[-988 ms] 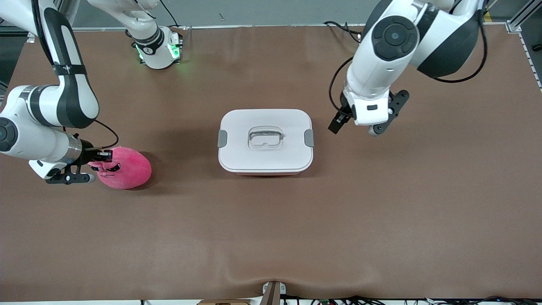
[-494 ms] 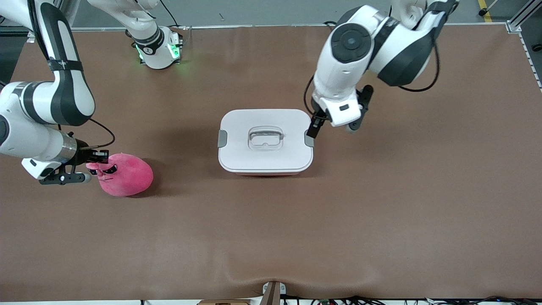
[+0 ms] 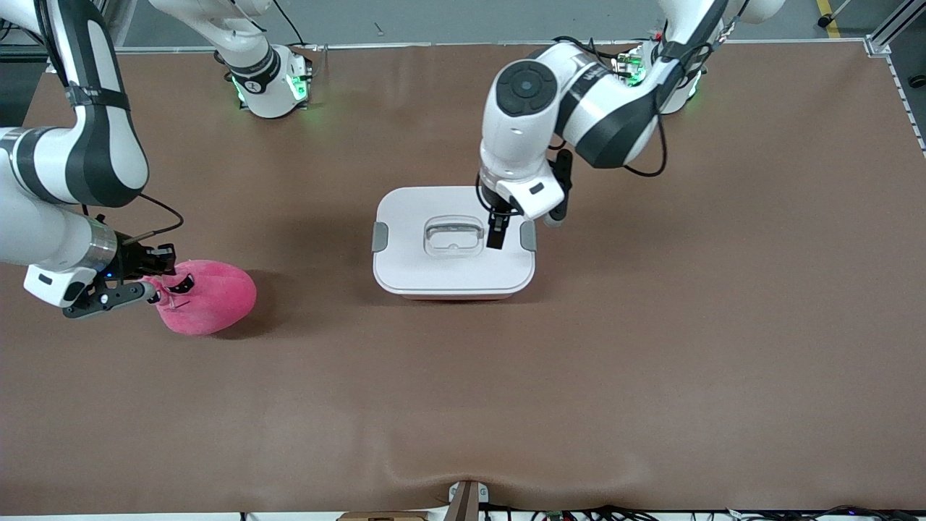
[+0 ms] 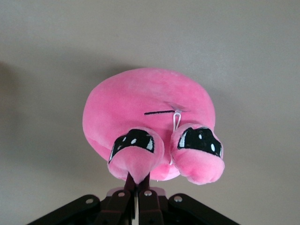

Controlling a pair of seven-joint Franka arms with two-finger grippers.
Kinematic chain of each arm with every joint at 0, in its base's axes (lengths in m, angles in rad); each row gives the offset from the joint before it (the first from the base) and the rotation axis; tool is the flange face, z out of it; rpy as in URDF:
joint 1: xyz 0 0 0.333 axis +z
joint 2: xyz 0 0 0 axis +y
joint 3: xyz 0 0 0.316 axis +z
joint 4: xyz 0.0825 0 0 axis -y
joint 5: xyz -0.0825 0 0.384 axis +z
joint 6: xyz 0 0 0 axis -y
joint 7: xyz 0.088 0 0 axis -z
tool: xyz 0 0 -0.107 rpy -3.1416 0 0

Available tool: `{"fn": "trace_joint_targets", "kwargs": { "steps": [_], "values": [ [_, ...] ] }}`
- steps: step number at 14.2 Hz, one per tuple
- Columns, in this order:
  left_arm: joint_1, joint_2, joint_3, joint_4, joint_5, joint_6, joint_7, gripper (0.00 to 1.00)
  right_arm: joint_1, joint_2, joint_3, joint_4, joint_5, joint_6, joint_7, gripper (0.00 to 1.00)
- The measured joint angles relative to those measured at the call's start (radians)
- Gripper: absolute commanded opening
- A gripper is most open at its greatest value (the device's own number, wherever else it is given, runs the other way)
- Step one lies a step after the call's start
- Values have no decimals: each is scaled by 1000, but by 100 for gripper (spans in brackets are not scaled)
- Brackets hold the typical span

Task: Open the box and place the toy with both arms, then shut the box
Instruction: 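Lower the left gripper onto the lid handle and grasp it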

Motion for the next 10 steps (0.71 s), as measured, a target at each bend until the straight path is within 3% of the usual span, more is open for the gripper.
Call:
{"fn": "trace_joint_targets", "kwargs": {
  "steps": [4, 10],
  "values": [
    [-99, 75, 0, 0, 153, 59, -231, 51, 5, -2, 6, 28, 1, -26, -1, 0],
    [-129, 111, 0, 2, 215, 96, -365, 40, 34, -21, 24, 43, 1, -51, 1, 0]
  ]
}}
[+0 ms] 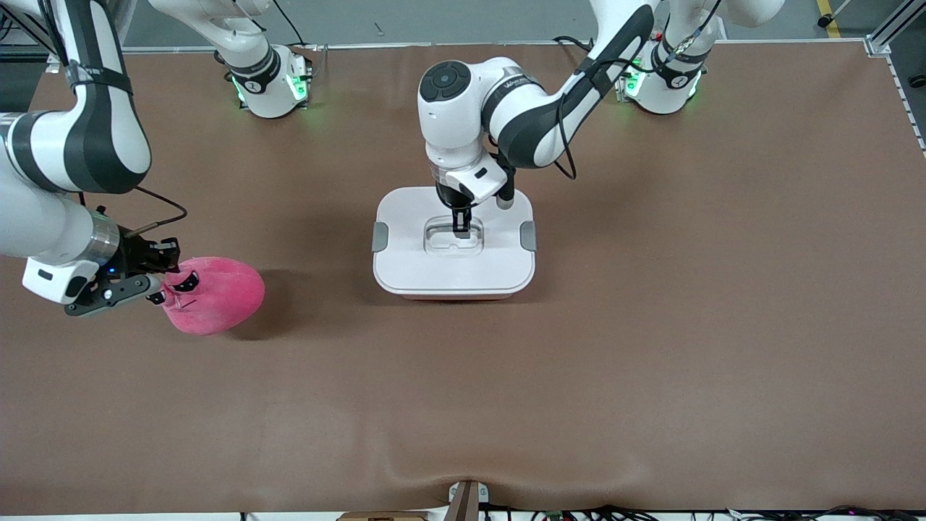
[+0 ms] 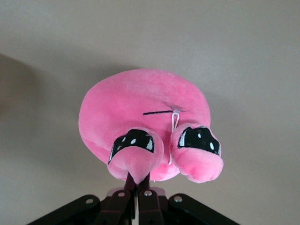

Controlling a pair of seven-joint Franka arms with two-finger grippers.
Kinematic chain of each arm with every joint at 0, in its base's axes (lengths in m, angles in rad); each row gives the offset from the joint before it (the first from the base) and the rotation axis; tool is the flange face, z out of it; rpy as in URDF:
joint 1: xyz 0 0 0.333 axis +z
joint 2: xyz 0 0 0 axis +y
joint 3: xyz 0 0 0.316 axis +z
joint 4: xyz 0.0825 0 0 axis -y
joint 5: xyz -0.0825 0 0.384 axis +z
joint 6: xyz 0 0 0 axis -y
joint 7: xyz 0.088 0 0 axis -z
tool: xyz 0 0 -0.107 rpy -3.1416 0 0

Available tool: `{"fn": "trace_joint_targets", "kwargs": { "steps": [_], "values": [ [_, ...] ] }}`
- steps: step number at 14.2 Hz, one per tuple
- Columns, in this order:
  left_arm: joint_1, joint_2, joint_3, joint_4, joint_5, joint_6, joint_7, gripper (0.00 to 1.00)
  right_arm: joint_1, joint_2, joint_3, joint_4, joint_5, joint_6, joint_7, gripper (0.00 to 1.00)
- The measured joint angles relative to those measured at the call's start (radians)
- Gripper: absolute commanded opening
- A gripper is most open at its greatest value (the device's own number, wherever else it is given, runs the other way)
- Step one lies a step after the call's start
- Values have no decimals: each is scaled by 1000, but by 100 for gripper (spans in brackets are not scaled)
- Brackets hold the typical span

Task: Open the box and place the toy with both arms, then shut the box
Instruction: 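Lower the left gripper onto the lid handle and grasp it, then lift the lid with the left gripper while the right gripper raises the plush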

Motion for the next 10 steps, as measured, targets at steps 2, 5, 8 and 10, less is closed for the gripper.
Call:
{"fn": "trace_joint_targets", "kwargs": {
  "steps": [2, 5, 8, 10],
  "values": [
    [-6, 4, 0, 0, 6, 9, -14, 37, 18, -5, 3, 3, 0, -11, -3, 0],
    [-12, 12, 0, 0, 7, 24, -15, 30, 44, -20, 10, 6, 0, -19, -3, 0],
    [-17, 24, 0, 0, 7, 38, -16, 27, 53, -34, 11, 6, 0, -29, -3, 0],
    [-26, 30, 0, 1, 7, 51, -16, 16, 54, -41, 12, 6, 0, -34, -4, 0]
  ]
}}
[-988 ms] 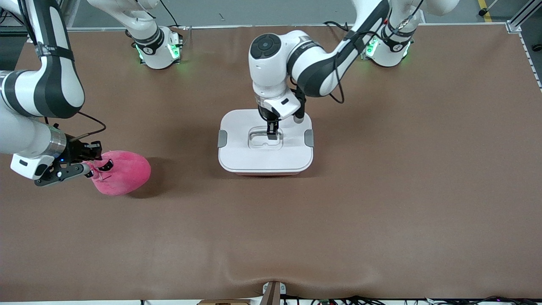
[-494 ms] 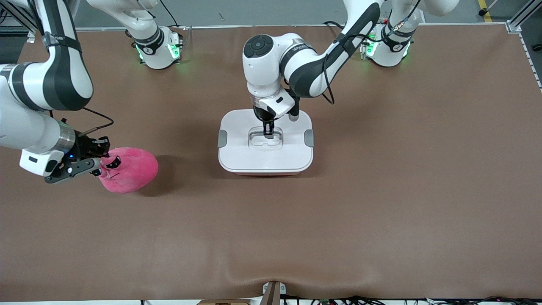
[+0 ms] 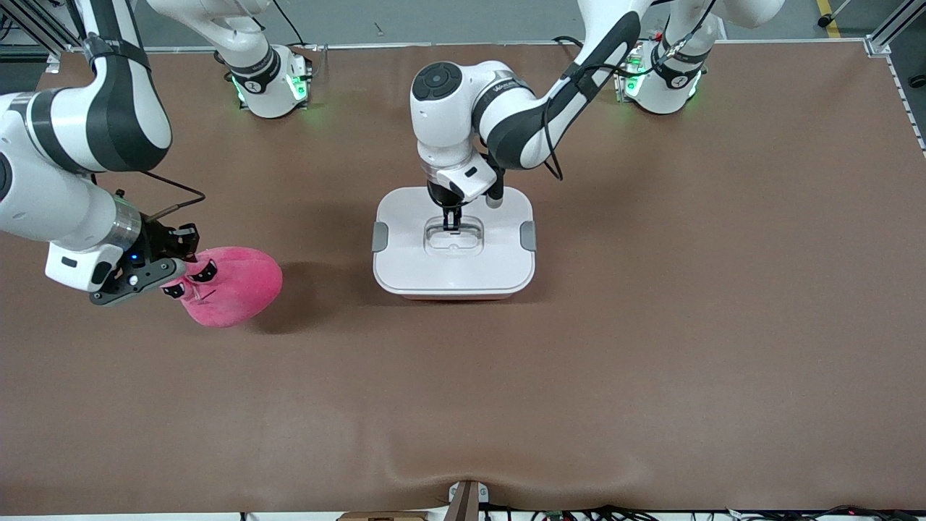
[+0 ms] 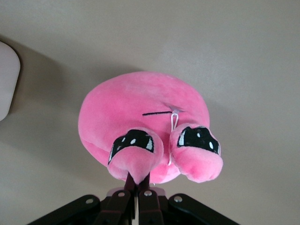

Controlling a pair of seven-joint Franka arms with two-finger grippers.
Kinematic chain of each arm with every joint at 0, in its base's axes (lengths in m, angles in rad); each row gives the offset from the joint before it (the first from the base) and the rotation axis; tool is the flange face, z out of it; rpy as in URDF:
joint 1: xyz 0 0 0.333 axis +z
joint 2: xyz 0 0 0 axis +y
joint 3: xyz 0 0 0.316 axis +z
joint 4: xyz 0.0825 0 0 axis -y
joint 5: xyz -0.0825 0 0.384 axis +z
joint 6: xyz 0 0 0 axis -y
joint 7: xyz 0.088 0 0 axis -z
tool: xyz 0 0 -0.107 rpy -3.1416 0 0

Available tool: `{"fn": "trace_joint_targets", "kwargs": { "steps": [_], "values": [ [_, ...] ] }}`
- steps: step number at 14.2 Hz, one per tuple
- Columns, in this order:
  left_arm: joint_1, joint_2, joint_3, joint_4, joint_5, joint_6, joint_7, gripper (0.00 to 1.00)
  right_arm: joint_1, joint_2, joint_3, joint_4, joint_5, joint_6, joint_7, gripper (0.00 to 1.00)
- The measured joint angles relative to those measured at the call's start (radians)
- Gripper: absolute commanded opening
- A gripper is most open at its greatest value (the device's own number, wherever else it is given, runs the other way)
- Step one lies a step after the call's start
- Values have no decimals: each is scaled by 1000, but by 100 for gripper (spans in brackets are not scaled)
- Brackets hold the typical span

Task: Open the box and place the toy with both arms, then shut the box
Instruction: 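Lift the lid with the left gripper while the right gripper raises the plush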

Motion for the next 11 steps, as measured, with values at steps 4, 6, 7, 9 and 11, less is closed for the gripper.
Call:
{"fn": "trace_joint_targets", "kwargs": {
  "steps": [4, 6, 7, 9, 11],
  "values": [
    [-3, 2, 2, 2, 0, 7, -1, 0, 1, -11, -1, 0, 36, -2, -123, 0],
    [-3, 2, 4, 4, 1, 10, -1, 0, 1, -14, -4, 0, 41, -3, -166, 0],
    [-3, 2, 4, 4, 1, 11, -1, 0, 1, -15, -3, 0, 42, -6, -174, 0],
    [-2, 2, 5, 6, 1, 11, -1, 0, 1, -18, -3, 0, 42, -20, -178, 0],
    [0, 1, 6, 16, 1, 11, 0, 0, 1, -22, -3, 1, 42, -27, -181, 0]
  ]
}}
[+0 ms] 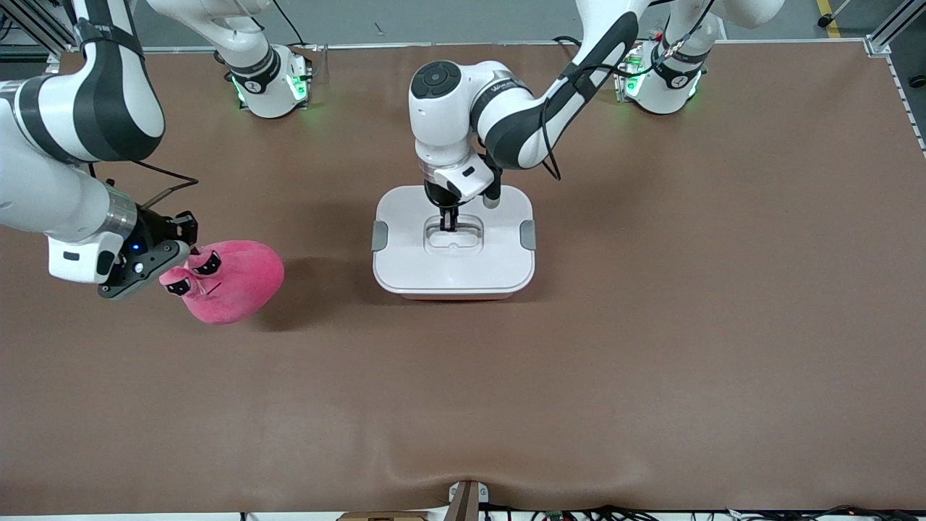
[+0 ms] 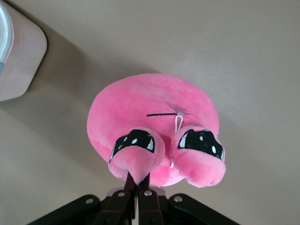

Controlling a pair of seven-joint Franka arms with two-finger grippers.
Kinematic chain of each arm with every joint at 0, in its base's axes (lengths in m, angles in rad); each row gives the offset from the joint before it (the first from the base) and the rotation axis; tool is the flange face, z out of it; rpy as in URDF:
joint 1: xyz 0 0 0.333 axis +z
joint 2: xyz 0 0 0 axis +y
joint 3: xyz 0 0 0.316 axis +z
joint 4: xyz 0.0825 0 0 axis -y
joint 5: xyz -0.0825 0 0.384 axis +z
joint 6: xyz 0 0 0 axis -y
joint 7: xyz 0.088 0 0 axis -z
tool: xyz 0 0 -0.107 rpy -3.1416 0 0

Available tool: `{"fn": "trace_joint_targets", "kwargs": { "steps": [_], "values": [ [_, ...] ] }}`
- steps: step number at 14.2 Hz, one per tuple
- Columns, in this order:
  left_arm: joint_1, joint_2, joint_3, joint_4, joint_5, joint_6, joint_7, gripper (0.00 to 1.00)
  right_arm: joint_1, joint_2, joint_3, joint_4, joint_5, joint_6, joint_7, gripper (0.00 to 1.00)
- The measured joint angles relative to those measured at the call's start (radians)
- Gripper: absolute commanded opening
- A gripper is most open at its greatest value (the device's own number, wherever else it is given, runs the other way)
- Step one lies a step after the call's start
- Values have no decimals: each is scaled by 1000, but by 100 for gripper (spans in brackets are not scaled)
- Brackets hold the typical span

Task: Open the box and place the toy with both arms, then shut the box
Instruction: 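Lift the lid with the left gripper while the right gripper raises the plush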

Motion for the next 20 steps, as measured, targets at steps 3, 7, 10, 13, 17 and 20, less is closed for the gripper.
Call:
{"fn": "trace_joint_targets", "kwargs": {
  "steps": [3, 7, 10, 13, 17, 20],
  "values": [
    [4, -12, 0, 26, 0, 0, 8, 0, 1, -7, 3, 5, 1, -12, -4, 0],
    [10, -74, 0, 36, 0, -29, 50, 0, 38, -14, 5, 39, 1, -60, -3, 0],
    [81, -145, 2, 38, -76, -109, 211, 0, 61, -15, 6, 46, 1, -66, -5, 0],
    [228, -206, 5, 40, -211, -154, 460, 0, 118, -23, 7, 52, 1, -66, -13, 0],
    [355, -228, 6, 39, -260, -195, 696, 0, 186, -37, 11, 55, 1, -65, -82, 0],
    [410, -223, 8, 32, -319, -206, 808, 0, 235, -47, 14, 55, 1, -66, -172, 0]
  ]
}}
